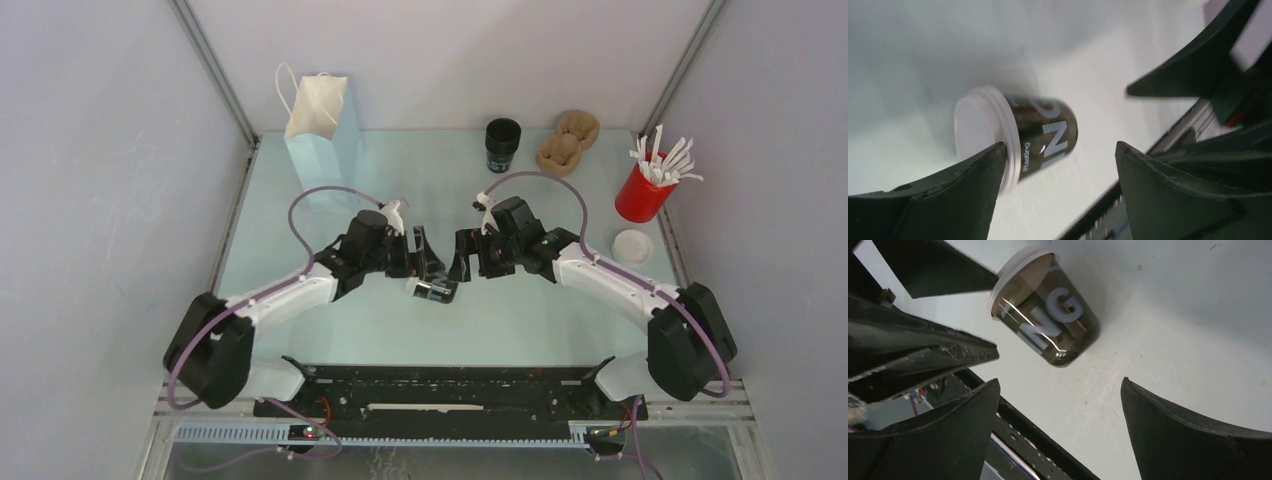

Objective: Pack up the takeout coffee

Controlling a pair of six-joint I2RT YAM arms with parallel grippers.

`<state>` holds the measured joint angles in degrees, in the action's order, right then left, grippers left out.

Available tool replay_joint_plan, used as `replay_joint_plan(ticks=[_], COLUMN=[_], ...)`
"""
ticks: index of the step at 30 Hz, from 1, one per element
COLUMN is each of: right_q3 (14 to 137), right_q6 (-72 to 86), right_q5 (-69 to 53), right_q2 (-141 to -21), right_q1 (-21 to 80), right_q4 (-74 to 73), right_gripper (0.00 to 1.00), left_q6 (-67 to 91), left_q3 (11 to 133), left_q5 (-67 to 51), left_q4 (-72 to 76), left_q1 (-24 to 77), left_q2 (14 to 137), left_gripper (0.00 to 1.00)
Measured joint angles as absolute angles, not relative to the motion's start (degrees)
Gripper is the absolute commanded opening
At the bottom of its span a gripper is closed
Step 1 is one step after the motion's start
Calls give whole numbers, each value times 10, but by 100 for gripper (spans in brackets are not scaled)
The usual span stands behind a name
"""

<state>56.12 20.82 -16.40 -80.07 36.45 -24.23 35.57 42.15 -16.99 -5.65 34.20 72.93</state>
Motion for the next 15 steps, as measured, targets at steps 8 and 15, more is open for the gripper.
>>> replay_joint_plan(ticks=[8, 15], right_q3=[517, 511], right_q6=[311, 341], right_q5=[-173, -154], right_q2=[-857, -857], right_q1=[377, 378], right_q4=[-142, -137], right_gripper=[93, 93], left_q6=[375, 370], left_q3=[420, 411], left_q5=[-177, -165], left_q4=[52, -4], left_q1=[343, 339], left_q2=[792, 733], left_gripper=[88, 100])
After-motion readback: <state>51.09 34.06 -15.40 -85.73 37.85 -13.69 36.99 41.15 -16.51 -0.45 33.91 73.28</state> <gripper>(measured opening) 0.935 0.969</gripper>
